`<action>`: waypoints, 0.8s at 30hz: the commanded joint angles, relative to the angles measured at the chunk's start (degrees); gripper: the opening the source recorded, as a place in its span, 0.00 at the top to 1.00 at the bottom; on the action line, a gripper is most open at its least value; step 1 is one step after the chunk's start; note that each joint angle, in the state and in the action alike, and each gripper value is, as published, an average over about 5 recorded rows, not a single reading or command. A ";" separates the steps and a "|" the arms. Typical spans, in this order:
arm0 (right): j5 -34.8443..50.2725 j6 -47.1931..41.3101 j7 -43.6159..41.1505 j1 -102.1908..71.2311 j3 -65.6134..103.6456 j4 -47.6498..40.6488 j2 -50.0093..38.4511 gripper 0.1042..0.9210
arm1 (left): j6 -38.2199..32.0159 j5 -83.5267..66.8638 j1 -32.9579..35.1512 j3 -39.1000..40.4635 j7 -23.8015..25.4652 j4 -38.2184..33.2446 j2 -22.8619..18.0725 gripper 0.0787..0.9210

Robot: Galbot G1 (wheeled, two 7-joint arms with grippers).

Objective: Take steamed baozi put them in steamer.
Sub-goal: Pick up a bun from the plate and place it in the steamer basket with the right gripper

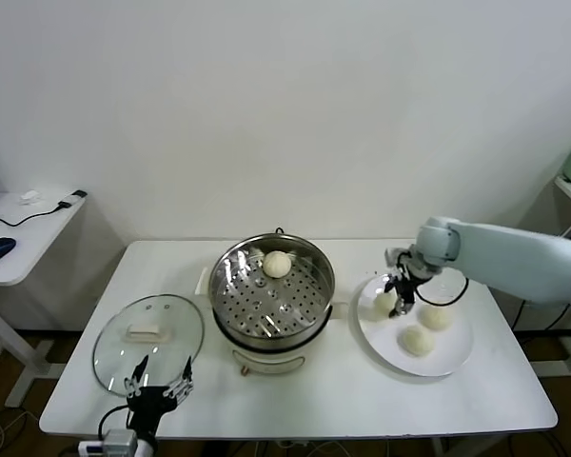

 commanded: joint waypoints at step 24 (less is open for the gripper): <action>26.44 -10.89 11.76 7.13 -0.24 1.95 34.23 0.35 | 0.24 -0.20 -0.46 0.76 0.02 -1.90 -0.37 0.12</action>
